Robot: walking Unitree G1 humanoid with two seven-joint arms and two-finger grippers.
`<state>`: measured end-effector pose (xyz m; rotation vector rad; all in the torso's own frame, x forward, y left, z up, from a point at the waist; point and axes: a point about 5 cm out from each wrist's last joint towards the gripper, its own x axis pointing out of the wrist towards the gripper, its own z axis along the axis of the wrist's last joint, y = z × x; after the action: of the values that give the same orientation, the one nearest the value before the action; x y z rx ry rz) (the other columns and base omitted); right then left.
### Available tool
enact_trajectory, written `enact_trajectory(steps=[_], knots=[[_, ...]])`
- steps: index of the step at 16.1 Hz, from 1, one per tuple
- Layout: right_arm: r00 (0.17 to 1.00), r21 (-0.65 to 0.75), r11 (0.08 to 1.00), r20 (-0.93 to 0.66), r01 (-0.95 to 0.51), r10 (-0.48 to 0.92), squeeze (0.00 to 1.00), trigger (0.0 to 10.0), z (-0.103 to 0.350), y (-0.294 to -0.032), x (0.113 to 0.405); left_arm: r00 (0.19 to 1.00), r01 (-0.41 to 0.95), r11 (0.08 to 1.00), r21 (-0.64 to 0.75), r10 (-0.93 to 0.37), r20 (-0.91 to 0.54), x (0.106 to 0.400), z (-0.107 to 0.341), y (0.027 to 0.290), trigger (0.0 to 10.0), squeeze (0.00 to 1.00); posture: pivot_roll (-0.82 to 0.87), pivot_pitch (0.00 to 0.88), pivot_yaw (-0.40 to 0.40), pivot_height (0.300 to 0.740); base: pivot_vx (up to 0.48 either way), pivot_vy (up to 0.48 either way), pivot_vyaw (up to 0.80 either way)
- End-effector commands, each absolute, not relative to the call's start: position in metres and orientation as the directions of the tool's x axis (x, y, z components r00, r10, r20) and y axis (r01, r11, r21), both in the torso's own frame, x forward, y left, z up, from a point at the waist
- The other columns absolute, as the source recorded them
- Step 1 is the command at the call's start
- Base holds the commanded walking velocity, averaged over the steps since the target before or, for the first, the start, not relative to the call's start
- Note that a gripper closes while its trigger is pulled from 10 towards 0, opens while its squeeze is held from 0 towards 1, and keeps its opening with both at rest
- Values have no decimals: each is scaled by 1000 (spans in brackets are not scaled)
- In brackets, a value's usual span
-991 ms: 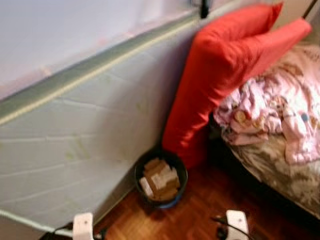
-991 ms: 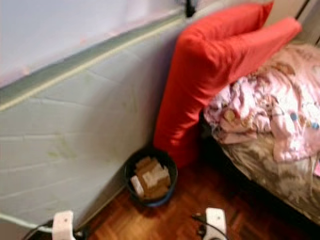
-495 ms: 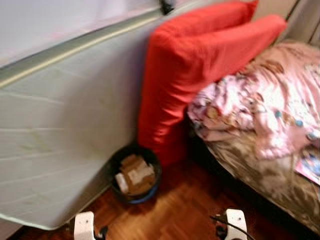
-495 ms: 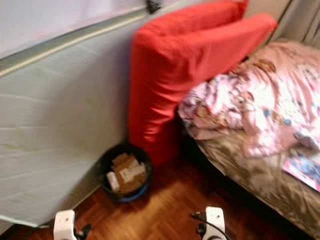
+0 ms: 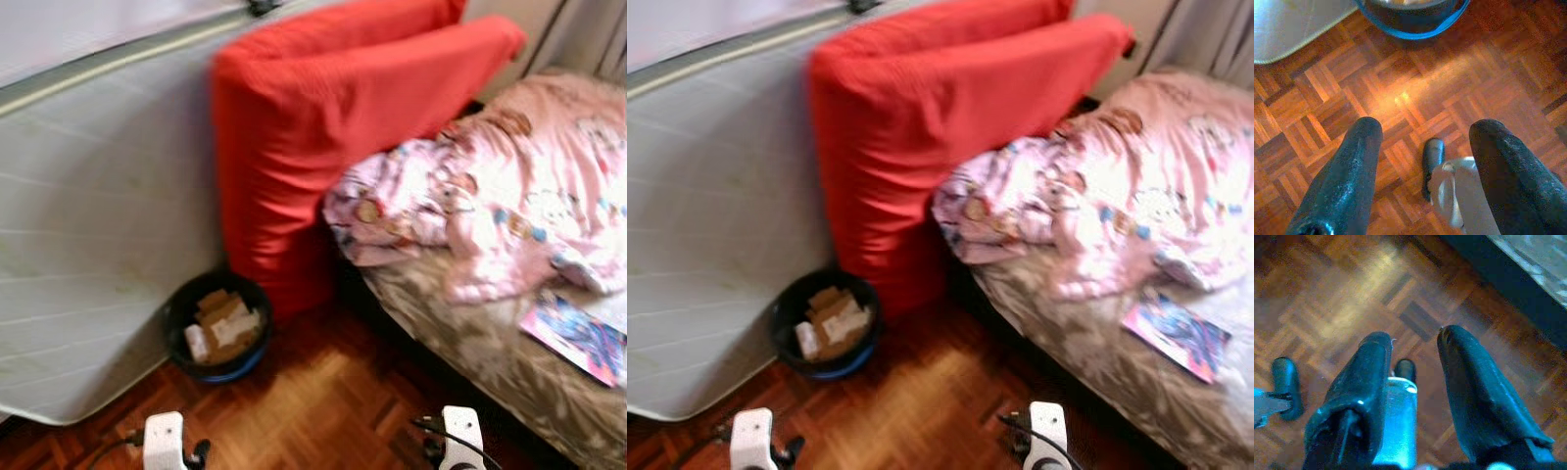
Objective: Clean up the room
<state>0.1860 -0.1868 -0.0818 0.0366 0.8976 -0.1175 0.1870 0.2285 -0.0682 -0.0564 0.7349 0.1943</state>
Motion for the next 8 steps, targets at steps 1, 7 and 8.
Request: enact_trajectory(steps=[1,7,8], knots=[[607,103,973,-793,208,-46,0,10000,-74,-212,195,609,-64,997,36,68,-790,187,-77,211,10000,0,17,0,-2,740,0,-401,0],[609,105,973,-792,208,-45,0,10000,-74,-212,195,617,-86,995,42,87,-782,188,-77,213,10000,0,18,0,-1,740,0,-133,0],[609,105,972,-792,208,-45,0,10000,-74,-212,195,618,-87,995,42,87,-781,188,-77,213,10000,0,18,0,-1,740,0,0,0]])
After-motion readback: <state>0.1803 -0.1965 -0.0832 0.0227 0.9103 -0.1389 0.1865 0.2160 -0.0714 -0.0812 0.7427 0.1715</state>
